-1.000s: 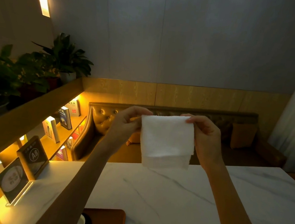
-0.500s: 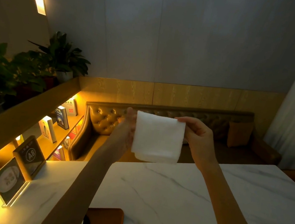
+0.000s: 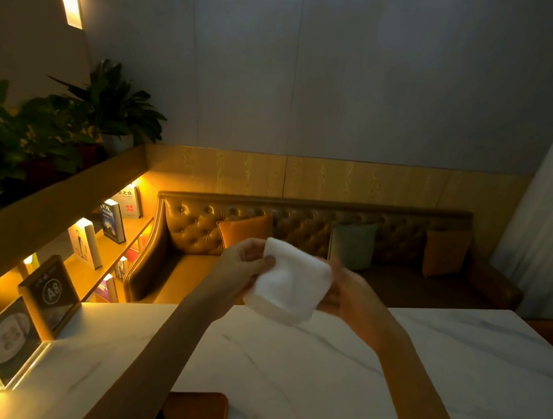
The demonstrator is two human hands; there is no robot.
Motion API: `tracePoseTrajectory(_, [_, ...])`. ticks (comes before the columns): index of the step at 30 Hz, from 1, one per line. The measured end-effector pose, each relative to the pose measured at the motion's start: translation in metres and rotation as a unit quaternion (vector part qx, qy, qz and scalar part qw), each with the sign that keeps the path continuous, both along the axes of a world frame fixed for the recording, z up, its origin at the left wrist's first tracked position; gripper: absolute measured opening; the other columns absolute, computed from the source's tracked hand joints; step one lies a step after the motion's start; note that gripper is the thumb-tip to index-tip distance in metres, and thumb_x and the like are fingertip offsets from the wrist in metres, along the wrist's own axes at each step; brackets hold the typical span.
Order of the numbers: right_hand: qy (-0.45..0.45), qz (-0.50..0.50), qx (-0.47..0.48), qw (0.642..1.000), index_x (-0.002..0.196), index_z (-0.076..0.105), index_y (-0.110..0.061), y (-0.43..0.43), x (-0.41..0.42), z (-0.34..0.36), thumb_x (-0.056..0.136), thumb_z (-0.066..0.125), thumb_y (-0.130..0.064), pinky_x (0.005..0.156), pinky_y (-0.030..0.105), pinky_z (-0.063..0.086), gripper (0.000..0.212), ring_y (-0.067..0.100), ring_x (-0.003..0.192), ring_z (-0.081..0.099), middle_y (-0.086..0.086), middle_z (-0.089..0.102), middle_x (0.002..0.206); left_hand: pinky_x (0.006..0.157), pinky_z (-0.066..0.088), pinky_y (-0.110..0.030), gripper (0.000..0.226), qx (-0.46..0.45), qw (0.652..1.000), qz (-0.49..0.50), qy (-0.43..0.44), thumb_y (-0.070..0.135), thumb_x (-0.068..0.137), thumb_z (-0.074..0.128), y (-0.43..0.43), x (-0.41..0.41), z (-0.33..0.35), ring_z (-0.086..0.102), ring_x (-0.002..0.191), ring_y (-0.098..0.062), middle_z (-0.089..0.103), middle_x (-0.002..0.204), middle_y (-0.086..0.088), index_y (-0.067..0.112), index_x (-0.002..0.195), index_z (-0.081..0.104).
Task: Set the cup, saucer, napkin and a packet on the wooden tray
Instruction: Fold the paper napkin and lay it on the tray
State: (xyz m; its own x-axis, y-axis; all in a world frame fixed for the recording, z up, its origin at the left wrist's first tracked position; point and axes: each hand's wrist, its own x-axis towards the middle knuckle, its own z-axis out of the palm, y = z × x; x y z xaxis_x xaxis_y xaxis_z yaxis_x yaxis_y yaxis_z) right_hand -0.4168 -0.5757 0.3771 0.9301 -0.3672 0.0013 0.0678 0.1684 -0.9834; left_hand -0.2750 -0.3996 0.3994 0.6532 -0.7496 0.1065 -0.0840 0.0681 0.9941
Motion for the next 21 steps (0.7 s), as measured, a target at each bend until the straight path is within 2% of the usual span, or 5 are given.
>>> tracePoseTrajectory(3, [-0.019,0.001,-0.042,0.999,0.128,0.054,-0.017,-0.002,0.005,-0.008,0.089,0.062,-0.019,0.089,0.047,0.055,0.041,0.029,0.109,0.064,0.014,0.061,0.125,0.077,0.061,-0.037,0.031,0.005,1.000,0.014,0.023,0.018,0.092,0.060,-0.001,-0.001,-0.004,0.068,0.104,-0.026,0.063,0.124,-0.009,0.024,0.122,0.055])
tracePoseTrajectory(9, [-0.076,-0.043,0.012,0.996,0.132,0.050,-0.019,-0.008,0.014,0.016,0.086,0.064,-0.018,0.087,0.051,0.055,0.048,0.033,0.111,0.062,0.015,0.056,0.129,0.082,0.059,-0.047,0.023,0.015,0.990,-0.026,0.141,0.034,0.090,0.061,-0.008,-0.004,-0.004,0.066,0.105,-0.029,0.061,0.118,-0.006,0.029,0.113,0.056])
tracePoseTrajectory(13, [-0.083,-0.002,0.104,0.991,0.129,0.052,-0.016,-0.014,0.014,0.014,0.094,0.047,-0.035,0.082,0.050,0.056,0.040,0.034,0.111,0.062,0.015,0.061,0.125,0.083,0.060,-0.042,0.032,-0.006,0.990,-0.063,0.126,0.017,0.086,0.068,-0.013,-0.004,-0.017,0.066,0.109,-0.028,0.062,0.124,-0.006,0.030,0.113,0.057])
tracePoseTrajectory(17, [0.036,0.009,0.182,0.983,0.123,0.057,-0.015,-0.017,0.014,-0.018,0.089,0.043,-0.057,0.081,0.049,0.055,0.056,0.037,0.108,0.063,0.018,0.061,0.126,0.086,0.059,-0.045,0.048,-0.039,0.985,-0.066,0.152,0.011,0.083,0.068,-0.016,-0.002,-0.027,0.065,0.112,-0.034,0.061,0.128,-0.013,0.018,0.127,0.051])
tracePoseTrajectory(21, [0.044,0.002,0.110,0.993,0.124,0.055,-0.015,-0.013,0.005,-0.038,0.093,0.055,-0.025,0.086,0.049,0.056,0.033,0.036,0.107,0.064,0.016,0.062,0.125,0.091,0.056,-0.049,0.058,0.002,0.986,-0.058,0.158,0.008,0.083,0.070,-0.014,-0.002,-0.039,0.063,0.113,-0.037,0.057,0.132,-0.016,0.012,0.135,0.047])
